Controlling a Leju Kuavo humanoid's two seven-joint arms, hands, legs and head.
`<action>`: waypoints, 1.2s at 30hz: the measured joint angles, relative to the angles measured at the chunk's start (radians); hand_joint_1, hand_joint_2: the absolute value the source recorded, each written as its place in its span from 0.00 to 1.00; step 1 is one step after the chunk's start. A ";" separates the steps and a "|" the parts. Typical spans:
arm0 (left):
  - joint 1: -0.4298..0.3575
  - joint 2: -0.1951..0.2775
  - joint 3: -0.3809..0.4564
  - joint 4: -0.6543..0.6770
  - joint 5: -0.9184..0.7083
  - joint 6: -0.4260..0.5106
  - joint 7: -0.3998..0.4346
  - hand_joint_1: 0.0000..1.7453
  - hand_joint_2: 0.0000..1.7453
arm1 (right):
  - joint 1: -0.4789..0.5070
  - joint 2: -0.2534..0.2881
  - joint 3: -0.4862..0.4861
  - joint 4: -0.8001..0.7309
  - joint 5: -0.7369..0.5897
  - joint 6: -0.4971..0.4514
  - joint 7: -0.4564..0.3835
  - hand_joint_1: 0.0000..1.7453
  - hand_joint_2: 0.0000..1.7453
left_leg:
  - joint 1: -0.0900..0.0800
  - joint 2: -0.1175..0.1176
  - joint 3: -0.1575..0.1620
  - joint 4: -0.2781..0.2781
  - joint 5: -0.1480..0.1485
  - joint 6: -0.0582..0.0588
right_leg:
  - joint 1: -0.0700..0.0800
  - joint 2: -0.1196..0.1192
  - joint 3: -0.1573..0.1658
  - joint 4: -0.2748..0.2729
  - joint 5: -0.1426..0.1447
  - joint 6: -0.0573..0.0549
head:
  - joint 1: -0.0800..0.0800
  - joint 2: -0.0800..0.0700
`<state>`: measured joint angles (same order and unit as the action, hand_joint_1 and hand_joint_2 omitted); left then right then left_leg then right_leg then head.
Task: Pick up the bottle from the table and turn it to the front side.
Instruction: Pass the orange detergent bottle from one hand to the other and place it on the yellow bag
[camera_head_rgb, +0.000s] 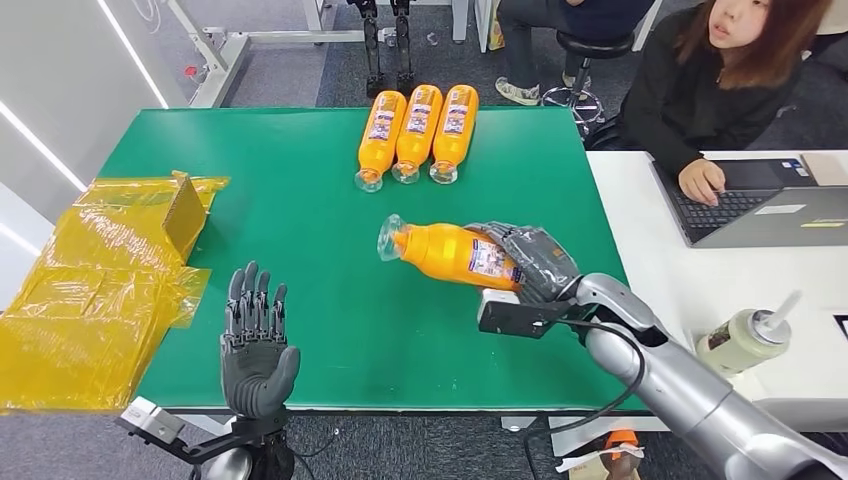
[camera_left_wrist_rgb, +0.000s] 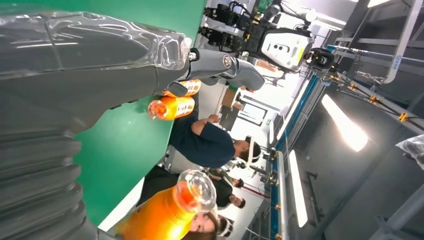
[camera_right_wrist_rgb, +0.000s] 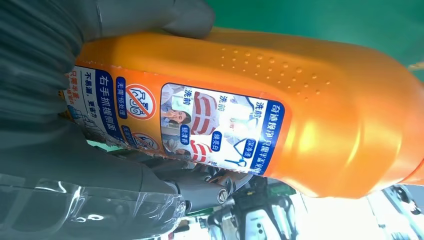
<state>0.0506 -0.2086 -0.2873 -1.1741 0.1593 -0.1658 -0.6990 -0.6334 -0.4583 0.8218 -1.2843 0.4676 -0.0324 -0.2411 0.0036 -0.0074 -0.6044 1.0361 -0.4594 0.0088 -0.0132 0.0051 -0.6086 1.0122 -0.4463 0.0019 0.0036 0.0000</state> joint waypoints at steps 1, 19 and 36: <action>-0.003 -0.002 0.000 0.005 0.020 -0.016 0.005 0.00 1.00 | 0.022 0.011 -0.015 -0.010 0.017 -0.007 -0.008 1.00 1.00 | 0.000 0.000 0.000 0.000 0.000 0.000 | 0.000 0.000 0.000 0.000 0.000 0.000 | 0.000 0.000; -0.135 -0.046 -0.039 0.163 0.202 -0.194 0.092 0.00 1.00 | 0.292 0.328 -0.099 -0.121 0.067 -0.134 -0.072 1.00 1.00 | 0.000 0.002 0.000 -0.001 0.000 0.000 | 0.000 0.001 -0.001 0.000 0.000 -0.001 | 0.000 0.000; -0.126 -0.004 -0.059 0.100 0.158 -0.078 0.068 0.00 1.00 | 0.323 0.408 -0.090 0.050 -0.012 -0.028 -0.135 1.00 1.00 | 0.000 0.001 0.000 -0.001 0.000 -0.001 | 0.000 0.001 -0.001 0.000 0.000 -0.001 | 0.000 0.000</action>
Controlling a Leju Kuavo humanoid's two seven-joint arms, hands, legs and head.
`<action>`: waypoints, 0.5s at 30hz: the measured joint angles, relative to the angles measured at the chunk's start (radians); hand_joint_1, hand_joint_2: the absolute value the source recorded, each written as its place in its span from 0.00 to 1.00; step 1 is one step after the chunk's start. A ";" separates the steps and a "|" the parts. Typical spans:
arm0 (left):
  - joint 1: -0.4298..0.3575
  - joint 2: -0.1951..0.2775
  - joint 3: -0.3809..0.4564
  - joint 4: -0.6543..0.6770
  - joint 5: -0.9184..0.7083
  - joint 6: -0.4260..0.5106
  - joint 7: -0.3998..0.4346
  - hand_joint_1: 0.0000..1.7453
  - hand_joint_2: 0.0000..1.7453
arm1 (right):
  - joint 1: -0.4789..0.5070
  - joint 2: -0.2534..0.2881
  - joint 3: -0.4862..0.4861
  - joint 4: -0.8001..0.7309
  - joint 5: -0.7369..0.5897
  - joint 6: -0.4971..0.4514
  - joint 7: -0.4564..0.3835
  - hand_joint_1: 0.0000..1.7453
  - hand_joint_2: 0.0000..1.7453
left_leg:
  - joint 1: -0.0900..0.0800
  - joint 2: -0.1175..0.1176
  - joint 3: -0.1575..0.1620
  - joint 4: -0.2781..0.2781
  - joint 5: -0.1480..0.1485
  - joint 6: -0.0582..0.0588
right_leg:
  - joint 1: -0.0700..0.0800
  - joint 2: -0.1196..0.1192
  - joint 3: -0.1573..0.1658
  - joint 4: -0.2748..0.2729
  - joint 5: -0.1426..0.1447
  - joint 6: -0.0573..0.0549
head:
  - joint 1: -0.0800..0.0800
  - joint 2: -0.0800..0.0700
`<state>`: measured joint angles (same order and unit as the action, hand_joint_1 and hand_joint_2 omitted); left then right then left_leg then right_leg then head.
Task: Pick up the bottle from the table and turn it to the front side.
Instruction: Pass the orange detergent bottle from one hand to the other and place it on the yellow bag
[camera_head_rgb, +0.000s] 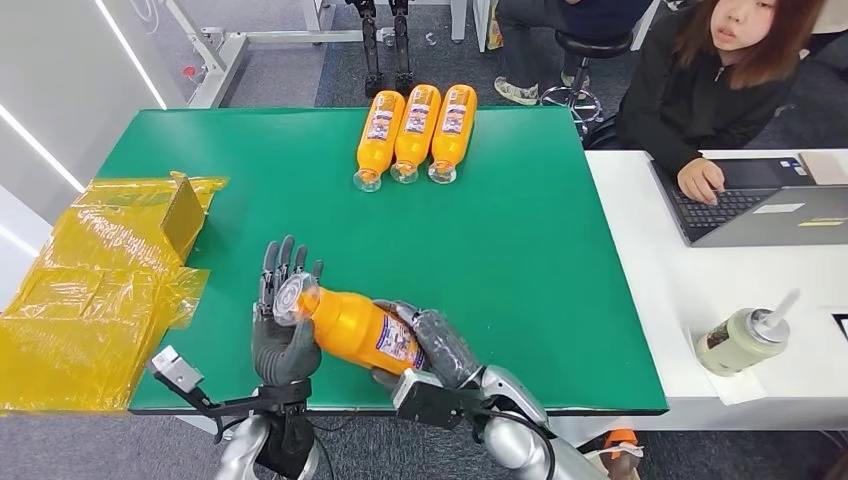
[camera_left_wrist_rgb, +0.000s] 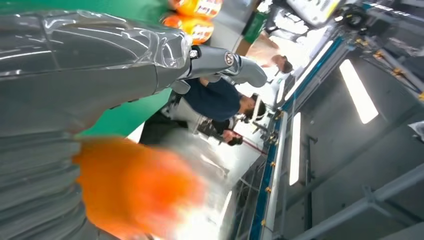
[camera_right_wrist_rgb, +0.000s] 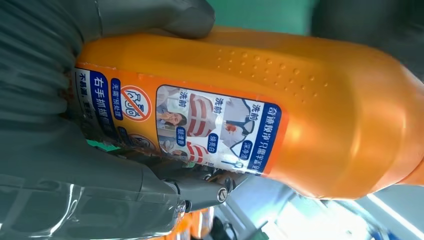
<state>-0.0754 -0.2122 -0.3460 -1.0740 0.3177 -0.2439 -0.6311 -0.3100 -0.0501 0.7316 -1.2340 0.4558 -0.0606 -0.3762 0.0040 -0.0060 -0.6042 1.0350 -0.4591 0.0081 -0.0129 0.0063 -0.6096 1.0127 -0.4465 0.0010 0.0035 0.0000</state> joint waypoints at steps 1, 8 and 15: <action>0.007 0.005 0.000 -0.014 -0.007 0.006 0.000 0.00 1.00 | 0.001 -0.003 0.003 0.020 0.004 0.004 -0.001 1.00 1.00 | 0.000 0.000 0.000 0.000 0.000 0.000 | 0.000 0.000 0.000 0.000 0.000 0.000 | 0.000 0.000; 0.045 0.029 0.004 -0.076 -0.026 0.021 0.002 0.00 1.00 | 0.000 -0.027 0.013 0.093 0.026 0.008 -0.001 1.00 1.00 | 0.000 0.000 0.000 0.000 0.000 0.000 | 0.000 0.000 0.000 0.000 0.000 0.000 | 0.000 0.000; 0.074 0.034 0.007 -0.126 -0.029 0.019 0.022 0.00 1.00 | -0.004 -0.062 0.022 0.075 0.067 -0.015 0.006 0.98 1.00 | 0.000 0.000 0.001 0.000 0.000 0.000 | 0.000 0.000 0.001 0.000 0.000 0.000 | 0.000 0.000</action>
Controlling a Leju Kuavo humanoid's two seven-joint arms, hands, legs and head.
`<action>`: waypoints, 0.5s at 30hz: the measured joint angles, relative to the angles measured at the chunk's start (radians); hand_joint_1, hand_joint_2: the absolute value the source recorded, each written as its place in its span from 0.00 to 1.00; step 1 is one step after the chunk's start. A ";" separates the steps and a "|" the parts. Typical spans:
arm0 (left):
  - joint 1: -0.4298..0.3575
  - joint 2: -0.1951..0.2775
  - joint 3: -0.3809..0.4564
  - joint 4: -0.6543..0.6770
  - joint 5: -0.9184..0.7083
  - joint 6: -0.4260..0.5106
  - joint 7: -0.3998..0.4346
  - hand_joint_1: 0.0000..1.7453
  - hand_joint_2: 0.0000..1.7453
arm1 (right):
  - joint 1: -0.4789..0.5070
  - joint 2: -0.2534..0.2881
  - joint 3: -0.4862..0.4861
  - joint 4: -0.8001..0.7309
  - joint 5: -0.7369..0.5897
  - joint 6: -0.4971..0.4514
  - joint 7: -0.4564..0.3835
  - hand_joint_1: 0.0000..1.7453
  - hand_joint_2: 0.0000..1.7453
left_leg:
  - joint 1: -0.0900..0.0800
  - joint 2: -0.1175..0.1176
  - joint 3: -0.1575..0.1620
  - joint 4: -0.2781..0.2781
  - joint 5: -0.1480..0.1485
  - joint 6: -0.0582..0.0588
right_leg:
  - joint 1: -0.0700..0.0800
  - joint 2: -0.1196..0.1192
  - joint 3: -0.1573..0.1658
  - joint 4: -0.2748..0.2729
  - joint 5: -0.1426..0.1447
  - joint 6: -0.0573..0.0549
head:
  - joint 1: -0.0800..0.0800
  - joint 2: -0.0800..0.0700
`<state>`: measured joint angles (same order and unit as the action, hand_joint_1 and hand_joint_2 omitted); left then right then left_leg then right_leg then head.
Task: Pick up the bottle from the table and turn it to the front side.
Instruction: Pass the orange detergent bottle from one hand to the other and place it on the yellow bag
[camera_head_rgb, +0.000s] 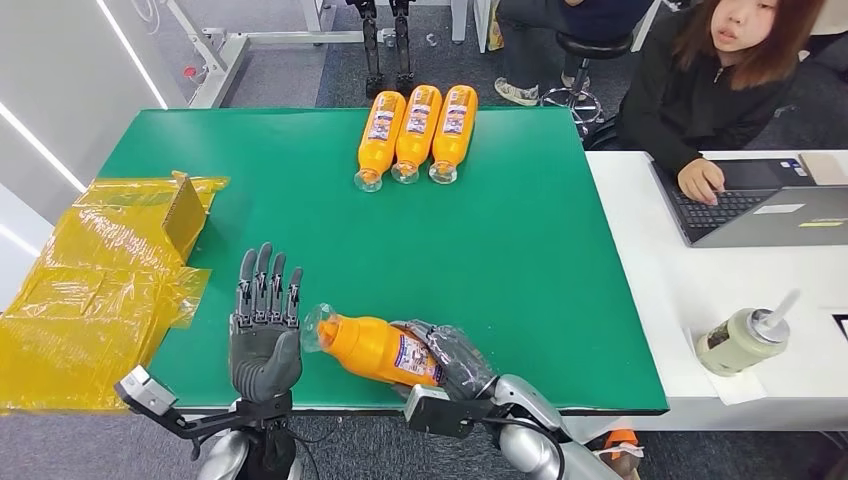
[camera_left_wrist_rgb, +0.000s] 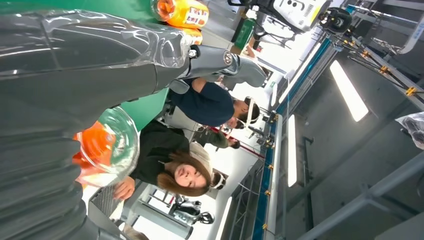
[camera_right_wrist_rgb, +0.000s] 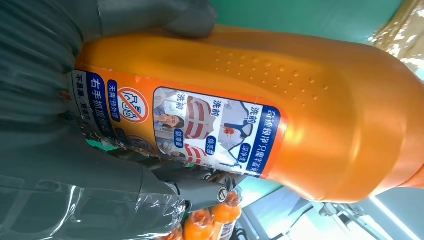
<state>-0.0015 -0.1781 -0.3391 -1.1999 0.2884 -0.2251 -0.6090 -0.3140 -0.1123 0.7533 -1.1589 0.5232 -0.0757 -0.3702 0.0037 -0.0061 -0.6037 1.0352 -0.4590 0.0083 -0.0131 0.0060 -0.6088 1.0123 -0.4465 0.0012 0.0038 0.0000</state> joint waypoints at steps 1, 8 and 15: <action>0.003 0.000 0.000 -0.004 0.000 -0.001 0.003 0.00 1.00 | 0.001 -0.002 0.003 -0.007 0.005 -0.005 0.003 0.98 1.00 | 0.000 0.000 0.000 0.000 0.000 0.000 | 0.000 0.000 0.000 0.000 0.000 0.000 | 0.000 0.000; 0.012 -0.003 0.000 -0.011 0.015 -0.004 0.006 0.00 1.00 | 0.000 0.002 0.021 -0.055 0.027 -0.024 0.023 1.00 1.00 | 0.000 0.000 0.000 0.000 0.000 0.000 | 0.000 0.000 0.000 0.000 0.000 0.000 | 0.000 0.000; -0.002 -0.023 -0.004 0.002 0.039 -0.009 0.013 0.00 1.00 | -0.028 0.056 0.041 -0.102 0.035 0.001 0.057 1.00 1.00 | 0.000 0.000 0.000 0.000 0.000 0.000 | 0.000 0.000 -0.001 0.001 0.000 0.000 | 0.000 0.000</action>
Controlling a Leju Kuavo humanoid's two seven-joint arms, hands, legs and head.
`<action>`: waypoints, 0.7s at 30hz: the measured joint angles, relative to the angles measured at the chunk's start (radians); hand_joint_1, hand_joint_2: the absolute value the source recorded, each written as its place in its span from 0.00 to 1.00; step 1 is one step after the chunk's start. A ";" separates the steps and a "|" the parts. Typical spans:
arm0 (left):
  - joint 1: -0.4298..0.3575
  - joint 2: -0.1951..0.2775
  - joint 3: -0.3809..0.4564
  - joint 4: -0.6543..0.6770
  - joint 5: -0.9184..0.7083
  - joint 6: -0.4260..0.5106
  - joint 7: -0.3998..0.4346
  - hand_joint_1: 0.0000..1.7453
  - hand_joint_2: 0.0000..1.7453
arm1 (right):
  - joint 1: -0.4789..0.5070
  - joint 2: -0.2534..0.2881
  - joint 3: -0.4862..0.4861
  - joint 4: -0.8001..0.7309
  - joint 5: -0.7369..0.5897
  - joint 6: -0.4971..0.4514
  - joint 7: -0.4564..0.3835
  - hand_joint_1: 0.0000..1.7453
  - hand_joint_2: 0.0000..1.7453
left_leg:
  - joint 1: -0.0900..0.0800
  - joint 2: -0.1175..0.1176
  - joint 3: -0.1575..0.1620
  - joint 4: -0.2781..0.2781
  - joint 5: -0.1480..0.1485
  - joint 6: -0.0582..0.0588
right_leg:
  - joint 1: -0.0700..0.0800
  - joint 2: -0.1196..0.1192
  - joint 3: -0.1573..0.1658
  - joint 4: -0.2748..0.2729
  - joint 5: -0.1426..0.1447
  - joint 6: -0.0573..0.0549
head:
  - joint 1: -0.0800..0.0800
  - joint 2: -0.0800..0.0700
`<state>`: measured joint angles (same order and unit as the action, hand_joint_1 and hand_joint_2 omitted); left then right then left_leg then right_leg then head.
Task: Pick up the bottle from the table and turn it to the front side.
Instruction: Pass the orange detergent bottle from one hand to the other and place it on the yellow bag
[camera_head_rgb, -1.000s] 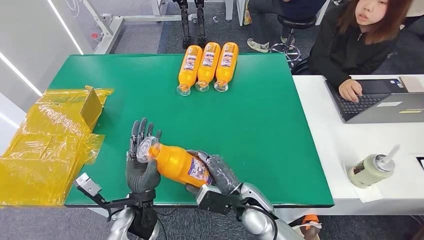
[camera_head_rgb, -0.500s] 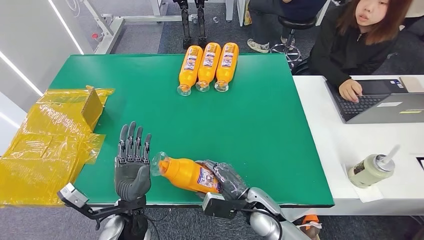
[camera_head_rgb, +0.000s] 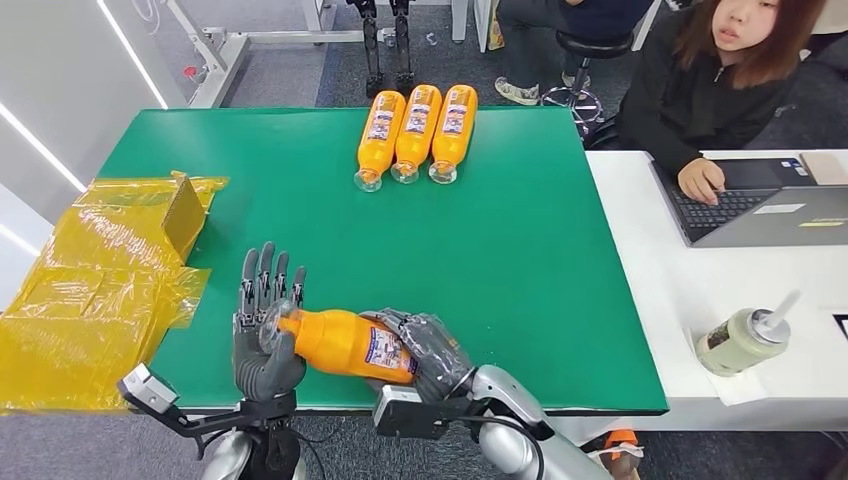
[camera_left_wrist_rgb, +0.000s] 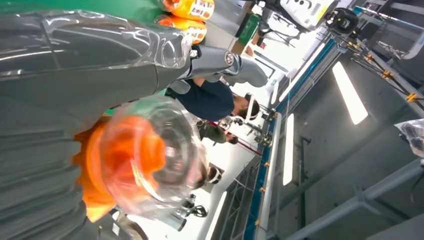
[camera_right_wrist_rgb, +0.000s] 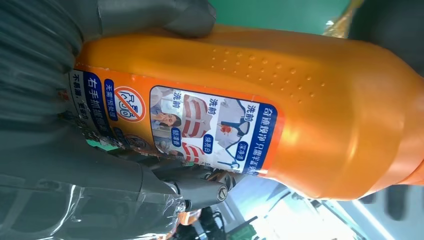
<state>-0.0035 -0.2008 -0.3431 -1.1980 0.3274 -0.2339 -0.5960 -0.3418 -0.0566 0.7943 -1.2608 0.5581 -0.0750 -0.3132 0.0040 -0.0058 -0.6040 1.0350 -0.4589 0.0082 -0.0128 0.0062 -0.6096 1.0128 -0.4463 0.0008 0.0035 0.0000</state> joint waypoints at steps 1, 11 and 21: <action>-0.003 -0.002 -0.001 0.005 0.002 -0.001 0.000 0.00 1.00 | -0.002 0.005 0.001 -0.002 -0.001 0.000 0.001 0.99 1.00 | 0.000 0.000 0.000 0.000 0.000 0.000 | 0.000 0.000 0.000 0.000 0.000 0.000 | 0.000 0.000; -0.027 -0.013 -0.003 0.051 0.017 -0.011 -0.013 0.06 1.00 | -0.013 0.033 0.006 -0.003 -0.004 0.003 0.002 0.99 1.00 | 0.000 0.000 0.000 0.000 0.000 0.000 | 0.000 0.000 0.000 0.000 0.000 0.000 | 0.000 0.000; -0.028 -0.012 -0.003 0.048 0.003 0.004 -0.009 1.00 1.00 | -0.010 0.042 0.006 0.006 -0.013 0.008 0.000 0.98 1.00 | 0.000 0.000 0.000 0.000 0.000 0.000 | 0.000 0.000 0.000 0.000 0.000 0.000 | 0.000 0.000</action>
<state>-0.0318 -0.2131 -0.3462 -1.1504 0.3306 -0.2297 -0.6053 -0.3521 -0.0149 0.8003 -1.2550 0.5449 -0.0670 -0.3134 0.0039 -0.0057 -0.6042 1.0350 -0.4589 0.0082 -0.0130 0.0062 -0.6096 1.0128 -0.4463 0.0008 0.0037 0.0000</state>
